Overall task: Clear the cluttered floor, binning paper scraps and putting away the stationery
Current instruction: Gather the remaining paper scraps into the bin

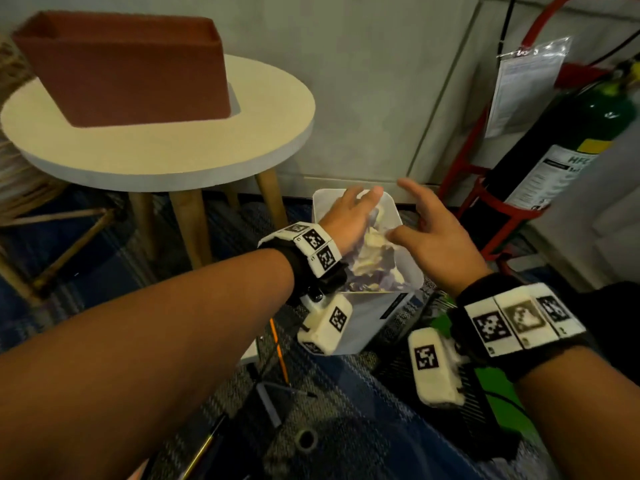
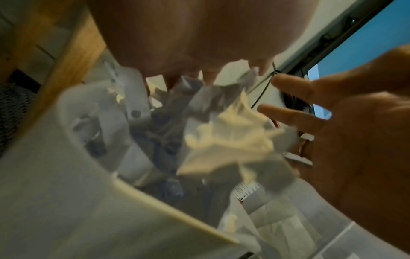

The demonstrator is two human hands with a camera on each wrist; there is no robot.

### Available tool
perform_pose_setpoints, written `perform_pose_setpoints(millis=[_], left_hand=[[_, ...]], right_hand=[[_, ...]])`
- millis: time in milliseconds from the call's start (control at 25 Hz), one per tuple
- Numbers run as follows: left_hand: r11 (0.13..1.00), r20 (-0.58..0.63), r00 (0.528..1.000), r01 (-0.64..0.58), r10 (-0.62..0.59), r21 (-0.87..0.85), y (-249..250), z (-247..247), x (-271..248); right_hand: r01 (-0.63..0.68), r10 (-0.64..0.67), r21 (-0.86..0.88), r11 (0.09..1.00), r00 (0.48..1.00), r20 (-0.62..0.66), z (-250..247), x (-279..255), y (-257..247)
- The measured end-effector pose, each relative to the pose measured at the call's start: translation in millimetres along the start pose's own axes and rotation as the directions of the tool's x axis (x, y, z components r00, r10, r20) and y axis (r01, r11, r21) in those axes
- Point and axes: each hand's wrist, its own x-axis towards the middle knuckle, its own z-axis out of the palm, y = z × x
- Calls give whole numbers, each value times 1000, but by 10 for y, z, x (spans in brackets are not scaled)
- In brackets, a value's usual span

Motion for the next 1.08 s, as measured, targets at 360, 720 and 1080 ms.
perform_pose_setpoints(millis=[360, 720, 1080], left_hand=[[978, 30, 985, -164, 169, -128, 109, -347, 31], [840, 10, 1000, -3, -3, 542, -393, -585, -454], [915, 61, 997, 10, -38, 403, -454, -453, -370]], right_hand=[[215, 69, -438, 873, 834, 548, 157, 277, 148], [339, 286, -783, 521, 795, 535, 402, 606, 295], [344, 251, -647, 680, 720, 647, 281, 501, -240]])
